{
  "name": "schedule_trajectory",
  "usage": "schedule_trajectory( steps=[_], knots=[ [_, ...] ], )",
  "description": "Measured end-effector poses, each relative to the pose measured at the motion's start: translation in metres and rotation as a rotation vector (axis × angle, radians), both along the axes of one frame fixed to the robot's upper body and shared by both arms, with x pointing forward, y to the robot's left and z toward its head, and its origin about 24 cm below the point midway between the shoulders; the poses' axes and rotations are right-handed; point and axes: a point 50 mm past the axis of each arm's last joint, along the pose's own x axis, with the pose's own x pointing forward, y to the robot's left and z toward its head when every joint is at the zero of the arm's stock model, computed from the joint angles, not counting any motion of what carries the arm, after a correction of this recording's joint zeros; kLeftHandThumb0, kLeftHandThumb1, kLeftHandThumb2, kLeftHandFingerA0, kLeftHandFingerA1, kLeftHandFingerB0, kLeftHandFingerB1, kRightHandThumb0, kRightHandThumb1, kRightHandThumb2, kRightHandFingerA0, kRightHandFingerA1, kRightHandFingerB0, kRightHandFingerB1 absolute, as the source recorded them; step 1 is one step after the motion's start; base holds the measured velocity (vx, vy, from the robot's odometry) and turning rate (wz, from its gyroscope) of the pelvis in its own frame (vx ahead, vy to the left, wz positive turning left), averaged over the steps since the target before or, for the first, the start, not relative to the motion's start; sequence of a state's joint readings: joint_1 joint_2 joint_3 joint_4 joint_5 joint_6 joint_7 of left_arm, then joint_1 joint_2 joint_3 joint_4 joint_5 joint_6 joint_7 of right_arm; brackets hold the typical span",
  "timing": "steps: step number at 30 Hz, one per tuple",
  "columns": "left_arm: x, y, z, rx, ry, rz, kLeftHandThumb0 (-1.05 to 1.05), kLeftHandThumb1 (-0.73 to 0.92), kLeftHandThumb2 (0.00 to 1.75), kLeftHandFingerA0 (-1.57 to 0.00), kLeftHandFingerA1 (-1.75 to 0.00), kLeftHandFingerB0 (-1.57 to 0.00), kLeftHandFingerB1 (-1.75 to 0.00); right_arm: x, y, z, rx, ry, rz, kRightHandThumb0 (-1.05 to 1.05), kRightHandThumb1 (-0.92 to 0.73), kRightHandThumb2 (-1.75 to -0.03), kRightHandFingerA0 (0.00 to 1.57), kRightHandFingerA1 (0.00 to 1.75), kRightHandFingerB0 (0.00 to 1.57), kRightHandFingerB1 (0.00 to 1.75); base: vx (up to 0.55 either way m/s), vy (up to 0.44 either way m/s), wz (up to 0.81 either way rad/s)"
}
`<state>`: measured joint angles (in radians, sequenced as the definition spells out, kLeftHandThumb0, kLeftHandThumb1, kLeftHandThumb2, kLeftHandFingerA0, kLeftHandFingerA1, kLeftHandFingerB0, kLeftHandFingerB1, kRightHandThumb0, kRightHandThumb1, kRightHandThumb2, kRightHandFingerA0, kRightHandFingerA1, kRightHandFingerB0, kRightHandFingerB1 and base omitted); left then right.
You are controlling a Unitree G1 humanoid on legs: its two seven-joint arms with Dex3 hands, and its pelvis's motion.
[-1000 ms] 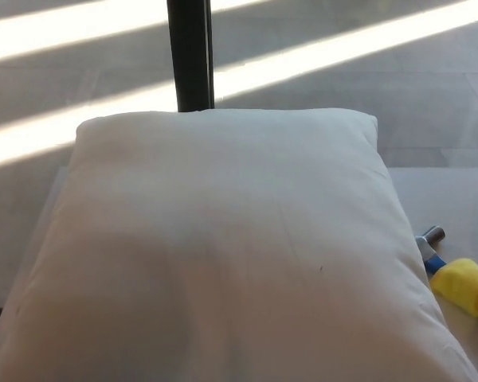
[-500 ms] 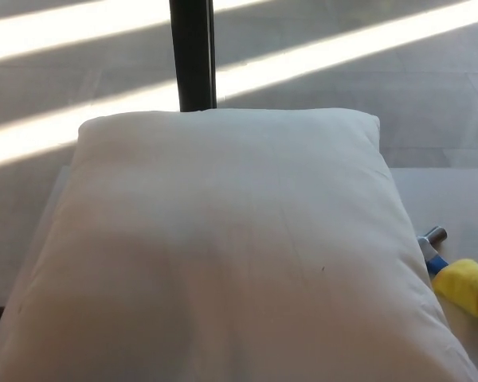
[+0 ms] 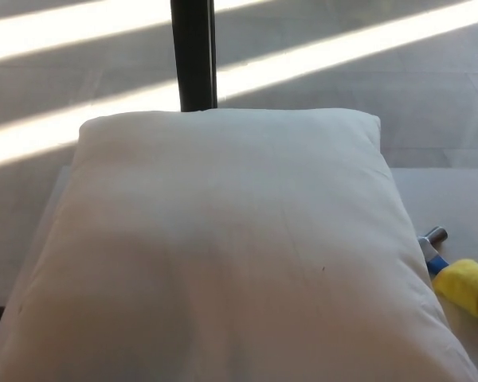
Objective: A hammer is kept on the right hand side and a pillow is kept on the left hand side on the desk infront of the robot and the robot uses its right hand to pick up the hammer and makes a downward swinging motion to hit the pillow
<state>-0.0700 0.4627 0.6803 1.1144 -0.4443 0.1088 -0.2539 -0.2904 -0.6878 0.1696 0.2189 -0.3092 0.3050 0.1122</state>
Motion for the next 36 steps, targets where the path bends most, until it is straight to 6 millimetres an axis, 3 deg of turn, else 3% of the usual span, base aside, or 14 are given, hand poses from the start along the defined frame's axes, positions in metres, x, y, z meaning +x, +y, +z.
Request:
schedule_trajectory(
  steps=[9, 10, 12, 13, 23, 29, 32, 36],
  knots=[
    [0.001, -0.001, 0.0, -0.004, 0.0, -0.009, -0.66, 0.76, 0.62, -0.51, -0.53, -0.43, -0.41, -0.007, 0.0, -0.026, -0.015, 0.09, -0.026, -0.82, -0.59, -0.94, 0.03, 0.48, 0.18, 0.43, 0.0, 0.0, 0.0],
    [0.001, -0.001, -0.001, -0.005, 0.0, -0.01, -0.65, 0.75, 0.62, -0.51, -0.53, -0.45, -0.42, -0.007, 0.003, -0.03, -0.013, 0.097, -0.018, -0.79, -0.73, -0.63, 0.09, 0.48, 0.27, 0.3, 0.0, 0.0, 0.0],
    [0.0, -0.001, -0.001, -0.006, 0.0, -0.01, -0.67, 0.74, 0.62, -0.51, -0.53, -0.48, -0.44, -0.007, 0.007, -0.034, -0.013, 0.108, -0.006, -0.79, -0.72, -0.62, 0.08, 0.5, 0.27, 0.3, 0.0, 0.0, 0.0],
    [0.0, -0.001, -0.001, -0.007, 0.001, -0.01, -0.67, 0.75, 0.62, -0.52, -0.53, -0.46, -0.42, -0.008, 0.009, -0.036, -0.013, 0.112, -0.002, -0.82, -0.59, -0.94, 0.04, 0.5, 0.17, 0.43, 0.0, 0.0, 0.0],
    [-0.012, 0.0, -0.005, -0.018, 0.018, 0.016, -0.68, 0.77, 0.63, -0.48, -0.55, -0.45, -0.43, -0.008, 0.028, -0.047, -0.043, 0.137, 0.053, -0.75, -0.56, -0.88, 0.07, 0.51, 0.19, 0.42, 0.0, 0.0, 0.0],
    [-0.02, 0.001, -0.006, -0.024, 0.02, 0.026, -0.67, 0.78, 0.63, -0.51, -0.55, -0.5, -0.44, -0.004, 0.025, -0.055, -0.096, 0.17, 0.018, -0.68, -0.52, -0.82, 0.06, 0.53, 0.2, 0.42, 0.0, 0.0, 0.0],
    [-0.022, 0.002, -0.006, -0.024, 0.023, 0.028, -0.67, 0.77, 0.63, -0.51, -0.54, -0.48, -0.43, -0.002, 0.02, -0.058, -0.125, 0.174, -0.016, -0.56, -0.51, -0.78, 0.16, 0.6, 0.22, 0.42, 0.0, 0.0, 0.0],
    [-0.022, 0.002, -0.005, -0.02, 0.022, 0.027, -0.66, 0.77, 0.63, -0.51, -0.56, -0.5, -0.45, -0.002, 0.012, -0.064, -0.171, 0.177, -0.067, -0.54, -0.51, -0.77, 0.11, 0.58, 0.21, 0.41, 0.0, 0.0, 0.0]
  ],
)
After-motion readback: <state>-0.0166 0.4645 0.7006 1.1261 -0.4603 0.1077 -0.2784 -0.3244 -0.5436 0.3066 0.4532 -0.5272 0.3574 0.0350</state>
